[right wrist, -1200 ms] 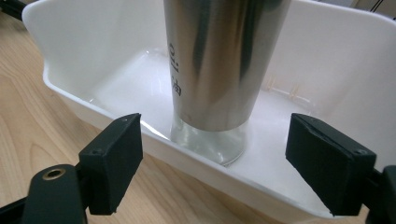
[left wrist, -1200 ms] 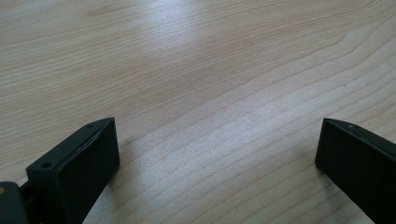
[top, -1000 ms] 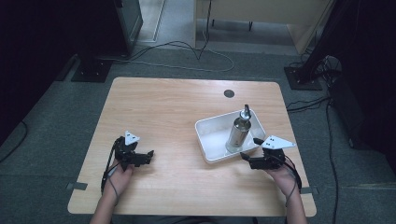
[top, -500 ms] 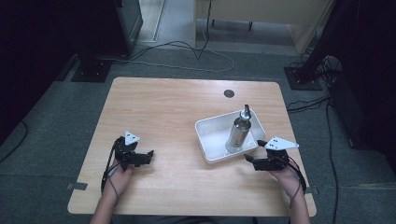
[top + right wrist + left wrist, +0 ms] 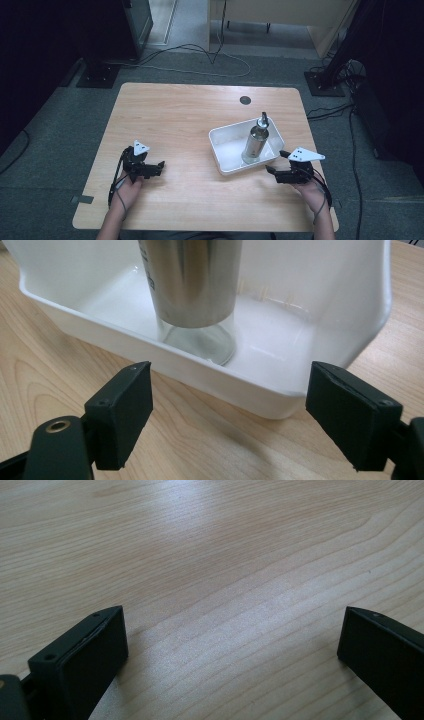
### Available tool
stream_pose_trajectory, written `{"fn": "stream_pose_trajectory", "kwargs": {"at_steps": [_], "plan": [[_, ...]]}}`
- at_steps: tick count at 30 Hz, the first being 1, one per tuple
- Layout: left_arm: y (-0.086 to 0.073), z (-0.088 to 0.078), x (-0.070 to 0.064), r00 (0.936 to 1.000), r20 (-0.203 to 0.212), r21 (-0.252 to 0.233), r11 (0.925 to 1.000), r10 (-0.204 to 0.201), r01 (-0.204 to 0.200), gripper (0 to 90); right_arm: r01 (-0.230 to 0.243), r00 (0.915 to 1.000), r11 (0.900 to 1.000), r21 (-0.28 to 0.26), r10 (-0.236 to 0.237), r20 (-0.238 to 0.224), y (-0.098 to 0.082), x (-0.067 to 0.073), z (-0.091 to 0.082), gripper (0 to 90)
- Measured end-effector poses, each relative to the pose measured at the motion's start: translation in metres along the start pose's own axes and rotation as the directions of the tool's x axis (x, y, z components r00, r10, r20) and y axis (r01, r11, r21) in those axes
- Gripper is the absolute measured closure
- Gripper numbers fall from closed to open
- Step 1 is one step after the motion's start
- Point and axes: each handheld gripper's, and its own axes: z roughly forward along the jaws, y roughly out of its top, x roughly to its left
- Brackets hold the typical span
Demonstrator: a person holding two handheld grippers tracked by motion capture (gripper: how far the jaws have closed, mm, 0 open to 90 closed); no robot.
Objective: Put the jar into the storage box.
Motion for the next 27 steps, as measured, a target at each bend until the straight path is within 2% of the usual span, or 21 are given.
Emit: {"fn": "stream_pose_trajectory", "kwargs": {"at_steps": [10, 23, 27], "plan": [[0.000, 0.000, 0.000, 1.0000, 0.000, 0.000, 1.0000, 0.000, 0.000, 0.0, -0.011, 0.9996, 1.000, 0.016, 0.010, 0.028, -0.008, -0.008, 0.002, 18.6], [0.000, 0.000, 0.000, 1.0000, 0.000, 0.000, 1.0000, 0.000, 0.000, 0.0, -0.066, 0.9963, 0.998, 0.015, 0.065, 0.057, -0.020, -0.017, 0.011, 18.6], [0.000, 0.000, 0.000, 1.0000, 0.000, 0.000, 1.0000, 0.000, 0.000, 0.0, -0.058, 0.9969, 0.998, 0.026, 0.057, 0.055, -0.022, -0.018, 0.016, 18.6]]}}
